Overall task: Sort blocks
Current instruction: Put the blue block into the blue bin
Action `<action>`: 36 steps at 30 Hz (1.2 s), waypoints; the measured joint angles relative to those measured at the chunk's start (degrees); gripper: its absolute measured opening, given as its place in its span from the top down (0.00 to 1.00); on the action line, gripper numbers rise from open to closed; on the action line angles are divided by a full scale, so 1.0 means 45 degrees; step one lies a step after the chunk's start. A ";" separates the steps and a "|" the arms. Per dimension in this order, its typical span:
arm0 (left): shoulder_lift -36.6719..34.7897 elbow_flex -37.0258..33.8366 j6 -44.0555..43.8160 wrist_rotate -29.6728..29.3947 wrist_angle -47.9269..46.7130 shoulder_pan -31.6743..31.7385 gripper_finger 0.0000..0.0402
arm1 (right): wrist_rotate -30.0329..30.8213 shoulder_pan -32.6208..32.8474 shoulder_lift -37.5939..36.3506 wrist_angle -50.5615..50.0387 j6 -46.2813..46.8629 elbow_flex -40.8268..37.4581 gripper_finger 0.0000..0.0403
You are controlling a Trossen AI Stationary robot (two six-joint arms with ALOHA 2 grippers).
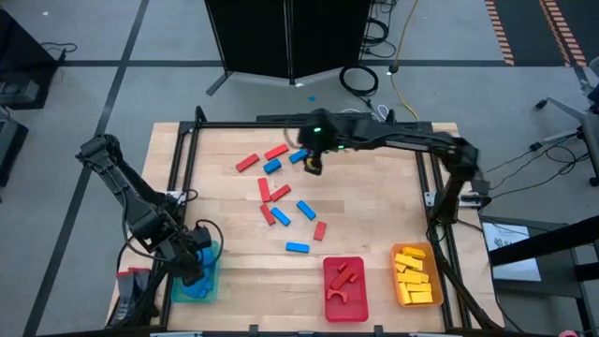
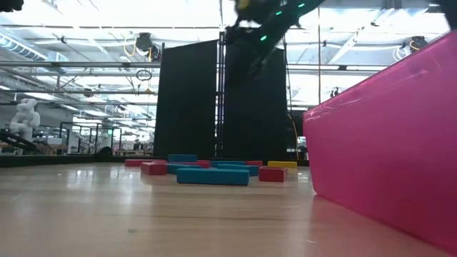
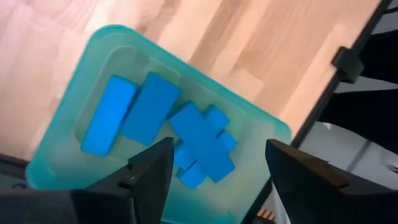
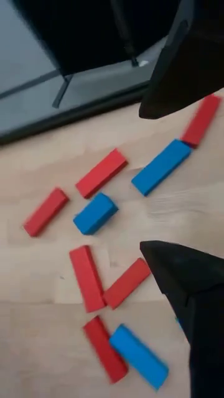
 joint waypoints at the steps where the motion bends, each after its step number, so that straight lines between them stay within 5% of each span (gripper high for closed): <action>1: -0.0001 0.0000 -0.0018 0.0000 -0.0084 0.0000 0.35 | 0.0046 0.0088 0.0539 -0.0194 -0.0538 0.0479 0.18; 7: 0.0000 0.0000 -0.0077 -0.0530 -0.0110 0.0002 0.35 | 0.0540 0.0515 0.4277 -0.2991 -0.3656 0.4928 0.18; 14: 0.0000 0.0000 -0.1274 -0.1857 -0.0105 0.0000 0.35 | 0.0712 0.0499 0.7836 -0.3585 -0.5504 0.8989 0.18; 19: 0.0015 0.0000 -0.1348 -0.2788 -0.0129 0.0000 0.35 | 0.0773 0.0412 0.8774 -0.2673 -0.5658 0.9741 0.18; 28: 0.0141 0.0000 -0.1355 -0.3999 -0.0158 0.0016 0.35 | 0.2420 0.0181 0.9587 -0.1103 -0.2705 0.9773 0.21; 36: 0.0223 0.0000 -0.1343 -0.4014 -0.0119 0.0015 0.35 | 0.0885 0.0199 0.9659 -0.3016 0.1051 0.9773 0.29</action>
